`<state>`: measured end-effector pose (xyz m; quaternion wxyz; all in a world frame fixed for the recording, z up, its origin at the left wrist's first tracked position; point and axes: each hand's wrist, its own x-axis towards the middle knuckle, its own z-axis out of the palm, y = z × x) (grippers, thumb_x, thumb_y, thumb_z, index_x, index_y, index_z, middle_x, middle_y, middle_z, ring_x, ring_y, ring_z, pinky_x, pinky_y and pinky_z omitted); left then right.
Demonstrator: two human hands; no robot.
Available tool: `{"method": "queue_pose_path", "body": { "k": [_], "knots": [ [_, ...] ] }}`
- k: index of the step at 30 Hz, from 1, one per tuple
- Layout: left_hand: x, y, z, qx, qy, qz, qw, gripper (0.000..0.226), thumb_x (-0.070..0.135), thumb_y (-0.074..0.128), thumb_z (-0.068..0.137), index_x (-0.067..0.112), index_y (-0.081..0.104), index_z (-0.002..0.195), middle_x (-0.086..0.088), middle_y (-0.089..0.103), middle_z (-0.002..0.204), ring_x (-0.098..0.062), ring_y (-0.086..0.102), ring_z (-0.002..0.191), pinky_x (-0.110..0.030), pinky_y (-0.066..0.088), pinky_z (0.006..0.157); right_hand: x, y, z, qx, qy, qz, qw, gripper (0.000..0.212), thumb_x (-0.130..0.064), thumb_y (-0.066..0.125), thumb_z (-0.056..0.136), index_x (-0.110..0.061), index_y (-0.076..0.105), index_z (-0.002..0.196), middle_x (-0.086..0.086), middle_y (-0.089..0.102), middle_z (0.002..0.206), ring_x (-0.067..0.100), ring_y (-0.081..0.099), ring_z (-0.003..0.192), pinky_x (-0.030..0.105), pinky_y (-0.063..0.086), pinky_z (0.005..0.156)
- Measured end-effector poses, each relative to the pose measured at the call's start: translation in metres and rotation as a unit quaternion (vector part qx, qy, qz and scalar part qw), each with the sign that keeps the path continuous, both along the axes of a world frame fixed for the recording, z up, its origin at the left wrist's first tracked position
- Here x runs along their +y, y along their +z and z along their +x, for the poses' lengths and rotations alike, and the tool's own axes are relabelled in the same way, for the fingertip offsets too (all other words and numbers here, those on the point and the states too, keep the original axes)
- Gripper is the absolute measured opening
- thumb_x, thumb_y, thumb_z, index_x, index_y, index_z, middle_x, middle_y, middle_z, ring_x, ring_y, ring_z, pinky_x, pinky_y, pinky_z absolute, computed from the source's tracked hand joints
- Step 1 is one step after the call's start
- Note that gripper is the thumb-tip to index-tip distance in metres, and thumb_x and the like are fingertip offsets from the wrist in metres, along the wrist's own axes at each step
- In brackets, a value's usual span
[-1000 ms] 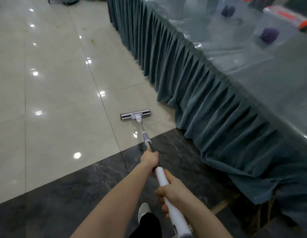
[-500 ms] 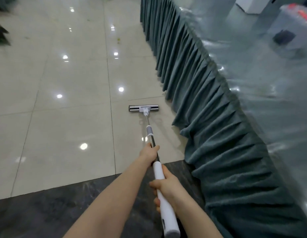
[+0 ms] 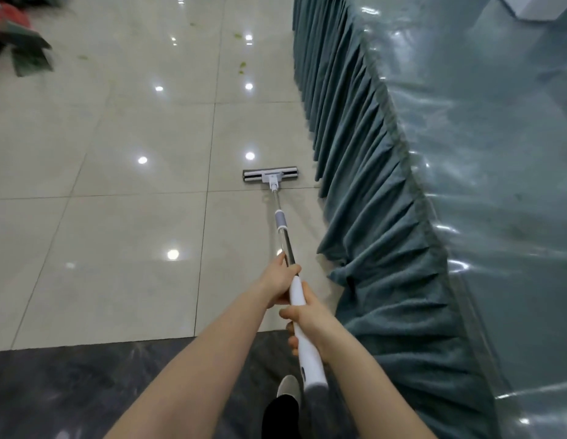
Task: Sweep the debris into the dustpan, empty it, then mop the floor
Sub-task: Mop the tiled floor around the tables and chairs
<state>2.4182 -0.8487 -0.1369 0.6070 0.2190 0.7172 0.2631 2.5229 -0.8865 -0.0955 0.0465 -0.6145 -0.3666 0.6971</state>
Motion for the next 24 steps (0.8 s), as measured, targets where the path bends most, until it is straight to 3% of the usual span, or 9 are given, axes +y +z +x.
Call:
{"method": "queue_pose_path", "body": {
  "k": [3,6,10,14,17,24],
  "knots": [
    [-0.032,0.002,0.013,0.019,-0.017,0.007,1.0,0.045,0.022,0.044,0.097,0.031,0.037,0.14,-0.009,0.06,0.113,-0.027,0.061,0.099,-0.044,0.054,0.087,-0.031,0.005,0.012,-0.009,0.024,0.015,1.0,0.059,-0.002,0.051,0.091,-0.036,0.037,0.138,-0.002,0.063,0.1,0.021,0.056,0.058,0.025,0.05,0.041],
    [-0.076,0.014,0.018,0.023,-0.041,0.019,0.999,0.041,0.018,0.044,0.097,0.023,0.041,0.138,-0.009,0.059,0.111,-0.026,0.059,0.097,-0.04,0.052,0.087,-0.076,0.016,0.019,-0.015,0.023,0.017,0.999,0.061,-0.002,0.051,0.091,-0.034,0.036,0.14,0.005,0.064,0.106,0.021,0.058,0.058,0.026,0.05,0.043],
    [-0.16,0.027,0.027,0.033,-0.079,0.038,0.996,0.045,0.015,0.046,0.097,0.017,0.04,0.142,-0.011,0.058,0.121,-0.023,0.056,0.099,-0.033,0.047,0.089,-0.163,0.032,0.031,-0.016,0.02,0.021,0.999,0.066,0.001,0.047,0.091,-0.037,0.033,0.145,0.013,0.058,0.09,0.019,0.056,0.051,0.026,0.048,0.041],
    [-0.259,0.025,0.039,0.012,-0.094,0.029,0.995,0.046,0.016,0.048,0.094,0.014,0.041,0.14,-0.014,0.06,0.12,-0.031,0.06,0.108,-0.045,0.049,0.099,-0.261,0.048,0.048,-0.016,0.012,-0.006,1.0,0.066,0.0,0.049,0.092,-0.039,0.034,0.143,0.016,0.058,0.088,0.017,0.054,0.047,0.025,0.047,0.04],
    [-0.322,0.023,0.051,0.003,-0.092,0.017,0.996,0.052,0.023,0.05,0.09,0.024,0.038,0.14,-0.014,0.06,0.118,-0.031,0.062,0.104,-0.048,0.053,0.093,-0.326,0.057,0.06,-0.017,0.015,-0.01,1.0,0.066,0.0,0.05,0.091,-0.038,0.033,0.143,0.016,0.057,0.088,0.017,0.053,0.05,0.026,0.047,0.041],
    [-0.448,0.031,0.095,-0.012,-0.063,0.011,0.998,0.056,0.022,0.049,0.093,0.026,0.031,0.146,-0.008,0.058,0.114,-0.02,0.06,0.091,-0.033,0.055,0.076,-0.443,0.059,0.104,-0.041,0.039,0.001,0.998,0.065,-0.001,0.05,0.091,-0.035,0.032,0.143,0.017,0.058,0.089,0.018,0.054,0.049,0.026,0.049,0.042]
  ]
}}
